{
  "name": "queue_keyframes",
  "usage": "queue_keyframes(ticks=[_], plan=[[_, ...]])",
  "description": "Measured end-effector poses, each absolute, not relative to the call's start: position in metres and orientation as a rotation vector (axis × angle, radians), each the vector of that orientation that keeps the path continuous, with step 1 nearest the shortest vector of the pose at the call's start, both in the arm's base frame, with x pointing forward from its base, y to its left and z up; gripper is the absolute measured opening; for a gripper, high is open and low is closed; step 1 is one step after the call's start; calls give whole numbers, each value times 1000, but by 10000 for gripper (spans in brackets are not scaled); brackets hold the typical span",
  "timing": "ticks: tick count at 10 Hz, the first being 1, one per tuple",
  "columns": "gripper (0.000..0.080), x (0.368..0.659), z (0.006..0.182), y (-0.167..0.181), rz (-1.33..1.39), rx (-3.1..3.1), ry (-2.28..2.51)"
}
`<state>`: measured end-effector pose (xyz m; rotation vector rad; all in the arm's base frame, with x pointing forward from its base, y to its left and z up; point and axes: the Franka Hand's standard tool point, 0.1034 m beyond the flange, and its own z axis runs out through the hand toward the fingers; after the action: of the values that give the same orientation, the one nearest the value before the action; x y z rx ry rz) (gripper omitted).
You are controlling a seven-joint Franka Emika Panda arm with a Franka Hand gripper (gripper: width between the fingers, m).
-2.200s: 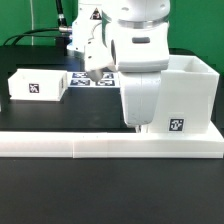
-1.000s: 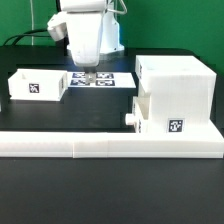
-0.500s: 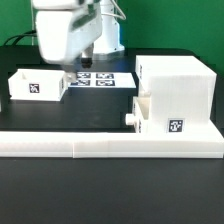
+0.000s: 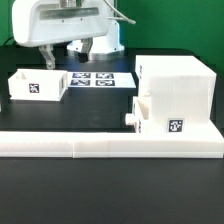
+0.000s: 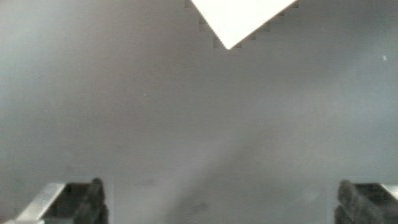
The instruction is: Assemble drawer
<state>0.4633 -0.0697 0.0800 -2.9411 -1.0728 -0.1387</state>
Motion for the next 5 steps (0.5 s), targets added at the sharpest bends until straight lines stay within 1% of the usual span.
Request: queue_keyframes(ticks=[2, 3, 5], plan=[[649, 463, 80, -70, -140, -2999, -863], [649, 460, 80, -75, -152, -3056, -628], [649, 442, 73, -80, -179, -3117, -261]])
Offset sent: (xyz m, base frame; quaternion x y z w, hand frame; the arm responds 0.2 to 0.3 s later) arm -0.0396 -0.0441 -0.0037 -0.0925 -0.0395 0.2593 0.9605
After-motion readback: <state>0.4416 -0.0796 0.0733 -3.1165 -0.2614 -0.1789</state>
